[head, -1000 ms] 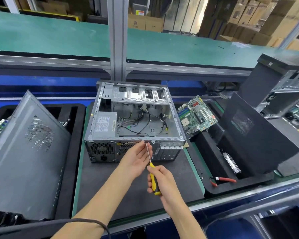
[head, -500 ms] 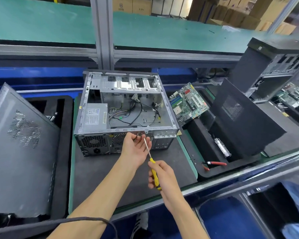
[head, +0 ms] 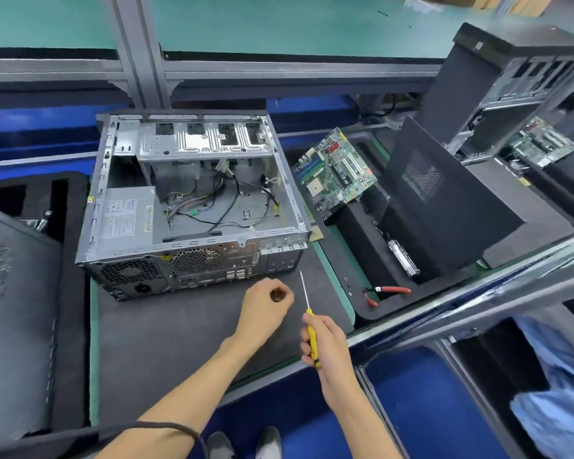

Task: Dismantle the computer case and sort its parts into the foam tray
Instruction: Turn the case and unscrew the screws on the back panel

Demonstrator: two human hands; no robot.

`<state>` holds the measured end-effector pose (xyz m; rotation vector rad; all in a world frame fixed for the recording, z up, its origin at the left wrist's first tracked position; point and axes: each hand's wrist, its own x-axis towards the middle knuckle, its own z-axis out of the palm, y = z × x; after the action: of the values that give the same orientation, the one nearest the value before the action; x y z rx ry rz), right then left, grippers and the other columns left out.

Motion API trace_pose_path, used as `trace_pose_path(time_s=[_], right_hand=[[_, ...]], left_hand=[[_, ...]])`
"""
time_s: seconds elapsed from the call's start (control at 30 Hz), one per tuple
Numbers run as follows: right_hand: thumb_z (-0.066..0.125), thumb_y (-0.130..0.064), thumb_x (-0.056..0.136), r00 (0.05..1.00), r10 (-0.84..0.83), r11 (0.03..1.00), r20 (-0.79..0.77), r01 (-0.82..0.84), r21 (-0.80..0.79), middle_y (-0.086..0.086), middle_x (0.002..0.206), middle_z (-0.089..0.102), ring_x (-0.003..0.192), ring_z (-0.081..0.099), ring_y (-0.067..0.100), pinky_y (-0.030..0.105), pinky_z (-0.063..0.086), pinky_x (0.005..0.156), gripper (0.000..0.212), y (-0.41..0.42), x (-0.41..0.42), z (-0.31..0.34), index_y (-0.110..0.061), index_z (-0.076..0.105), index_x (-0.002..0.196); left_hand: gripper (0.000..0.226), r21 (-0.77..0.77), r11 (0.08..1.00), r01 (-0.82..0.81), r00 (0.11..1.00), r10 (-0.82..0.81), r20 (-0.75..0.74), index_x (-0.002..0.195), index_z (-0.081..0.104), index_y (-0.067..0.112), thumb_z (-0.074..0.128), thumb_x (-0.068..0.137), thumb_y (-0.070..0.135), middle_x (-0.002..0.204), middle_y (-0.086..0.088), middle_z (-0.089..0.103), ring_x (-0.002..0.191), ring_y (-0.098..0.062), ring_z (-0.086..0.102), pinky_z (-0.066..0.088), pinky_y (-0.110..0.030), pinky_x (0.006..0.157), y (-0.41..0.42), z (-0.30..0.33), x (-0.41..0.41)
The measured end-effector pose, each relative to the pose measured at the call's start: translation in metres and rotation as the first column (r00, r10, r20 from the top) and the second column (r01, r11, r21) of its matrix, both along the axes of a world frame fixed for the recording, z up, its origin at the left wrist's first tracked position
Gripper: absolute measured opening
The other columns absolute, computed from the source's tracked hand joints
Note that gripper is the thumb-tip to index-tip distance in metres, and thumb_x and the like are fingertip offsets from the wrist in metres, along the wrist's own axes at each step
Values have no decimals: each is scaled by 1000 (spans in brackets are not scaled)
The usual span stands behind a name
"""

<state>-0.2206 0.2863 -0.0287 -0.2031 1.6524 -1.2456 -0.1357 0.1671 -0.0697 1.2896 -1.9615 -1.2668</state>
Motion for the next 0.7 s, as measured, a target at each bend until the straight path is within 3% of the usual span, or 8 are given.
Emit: trace_pose_path(time_s=[0.13,0.27,0.37,0.47,0.7], right_hand=[[63,-23,98,1000,-23,999,11,22,27,-2,65,55,52,44,10,23,33,44,13,7,-19,-7,-11,60,96],[63,-23,98,999,-11,999,35,9,41,-1,65,54,52,43,10,24,33,44,14,12,-27,-15,-10,59,97],[63,-23,98,998,12,998,59,-15,59,-1,65,54,52,43,10,24,34,44,14,10,-26,-20,-9,59,97],[63,-23,98,996,32,997,80,-38,67,0,65,54,53,43,9,24,34,45,14,8,-24,-22,-9,59,96],[62,-23,99,991,75,996,108,-80,45,-1,66,54,53,43,9,24,34,46,14,9,-22,-26,-9,60,98]], left_hand=[[13,-323,941,98,977,-30,209,93,77,20,64,95,24,93,8,64,88,-12,52,38,-29,83,5,-21,-11],[13,-493,841,221,918,-9,396,90,79,15,67,93,21,89,0,63,86,-22,57,44,-35,76,9,-29,-14],[13,-509,823,251,881,24,473,91,80,18,67,92,23,89,1,63,85,-22,59,45,-37,75,11,-26,-16],[24,-460,837,298,833,7,553,109,76,23,55,100,30,103,1,63,99,-23,56,42,-37,84,14,-25,-15],[29,-431,870,239,867,9,499,116,72,18,53,100,31,115,5,65,110,-17,55,41,-32,94,22,-27,-4]])
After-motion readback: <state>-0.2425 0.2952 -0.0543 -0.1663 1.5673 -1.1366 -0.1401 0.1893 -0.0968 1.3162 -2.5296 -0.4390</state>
